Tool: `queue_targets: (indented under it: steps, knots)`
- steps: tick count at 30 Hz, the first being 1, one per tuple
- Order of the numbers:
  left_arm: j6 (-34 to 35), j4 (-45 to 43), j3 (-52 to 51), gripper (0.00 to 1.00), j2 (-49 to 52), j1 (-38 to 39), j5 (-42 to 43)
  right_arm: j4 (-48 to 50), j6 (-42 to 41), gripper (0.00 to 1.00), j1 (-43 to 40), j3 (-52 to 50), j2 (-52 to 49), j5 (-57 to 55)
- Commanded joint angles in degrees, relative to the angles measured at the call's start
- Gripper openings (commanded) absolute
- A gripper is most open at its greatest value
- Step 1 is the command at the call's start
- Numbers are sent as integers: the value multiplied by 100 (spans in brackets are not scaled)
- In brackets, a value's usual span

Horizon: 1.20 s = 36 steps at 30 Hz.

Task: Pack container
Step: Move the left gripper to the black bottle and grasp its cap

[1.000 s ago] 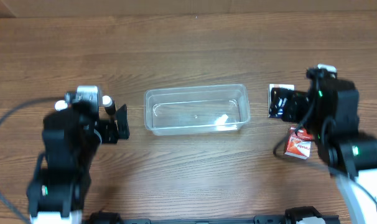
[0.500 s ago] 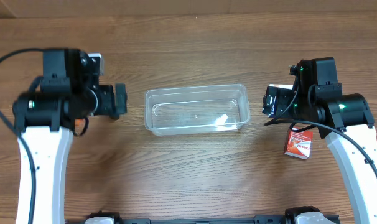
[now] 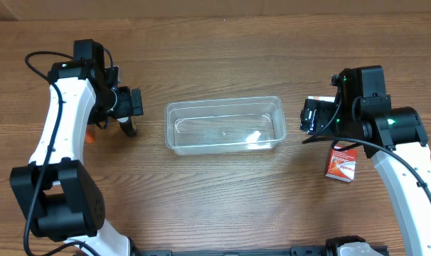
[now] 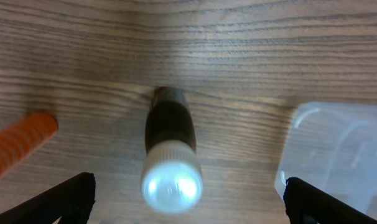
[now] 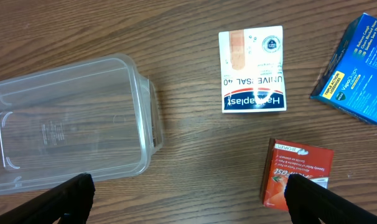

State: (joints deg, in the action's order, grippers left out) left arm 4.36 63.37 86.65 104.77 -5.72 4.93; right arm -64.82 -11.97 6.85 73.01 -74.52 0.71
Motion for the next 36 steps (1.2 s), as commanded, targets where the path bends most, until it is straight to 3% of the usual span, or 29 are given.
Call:
queue_targets:
  steps: [1, 4, 8, 11, 30, 33, 36]
  knots:
    - [61, -101, 120, 95, 260, -15, -107, -4, -4, 100, 15, 164, 76, 28]
    - [61, -116, 120, 84, 317, -15, -105, -4, -4, 100, 15, 164, 76, 28]
    - [61, -105, 118, 54, 323, -15, -105, -7, -7, 100, 15, 164, 76, 31]
    - [61, -70, 116, 45, 323, -15, -101, -9, -7, 100, 15, 164, 76, 28]
    - [61, 26, 116, 36, 323, -15, -398, -197, -7, 100, 15, 164, 76, 31]
    - [101, 20, 116, 29, 323, -15, -404, -199, -7, 100, 15, 164, 76, 28]
    - [221, 46, 177, 10, 319, 9, -385, -208, -4, 100, 15, 164, 76, 28]
